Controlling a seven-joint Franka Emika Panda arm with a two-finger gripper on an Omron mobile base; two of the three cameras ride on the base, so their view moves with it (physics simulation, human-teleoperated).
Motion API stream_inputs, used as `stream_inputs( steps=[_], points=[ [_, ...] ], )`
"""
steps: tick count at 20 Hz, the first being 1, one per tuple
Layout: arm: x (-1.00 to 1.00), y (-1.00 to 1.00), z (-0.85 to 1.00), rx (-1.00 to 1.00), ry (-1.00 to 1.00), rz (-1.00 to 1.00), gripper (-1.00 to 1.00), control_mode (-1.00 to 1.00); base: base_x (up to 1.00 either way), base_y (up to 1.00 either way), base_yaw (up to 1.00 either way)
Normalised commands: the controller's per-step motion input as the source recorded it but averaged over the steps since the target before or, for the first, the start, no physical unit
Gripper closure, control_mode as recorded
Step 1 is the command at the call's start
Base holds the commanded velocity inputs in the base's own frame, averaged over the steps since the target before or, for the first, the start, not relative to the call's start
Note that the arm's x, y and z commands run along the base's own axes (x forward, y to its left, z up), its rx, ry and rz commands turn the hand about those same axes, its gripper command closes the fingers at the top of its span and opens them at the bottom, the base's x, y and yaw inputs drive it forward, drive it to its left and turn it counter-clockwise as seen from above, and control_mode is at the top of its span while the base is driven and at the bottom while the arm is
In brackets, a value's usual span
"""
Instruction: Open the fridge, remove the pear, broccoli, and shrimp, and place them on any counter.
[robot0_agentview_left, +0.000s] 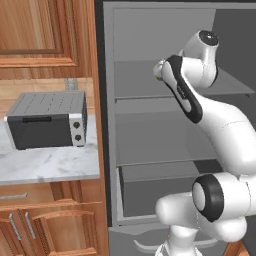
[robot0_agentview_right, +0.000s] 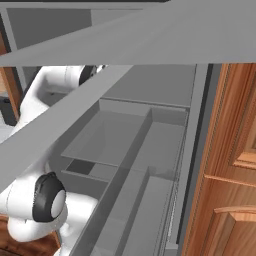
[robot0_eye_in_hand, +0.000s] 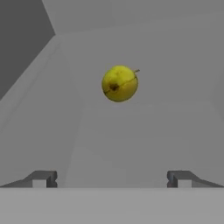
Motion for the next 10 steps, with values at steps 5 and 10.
stream_inputs(
  steps=[5,10],
  points=[
    [0.6,-0.01,-0.21,0.0,0.01,0.0,-1.0,-1.0,0.0,0.0,0.0],
    [0.61,0.0,-0.15,0.0,0.01,0.0,-1.0,-1.0,0.0,0.0,0.0]
  ],
)
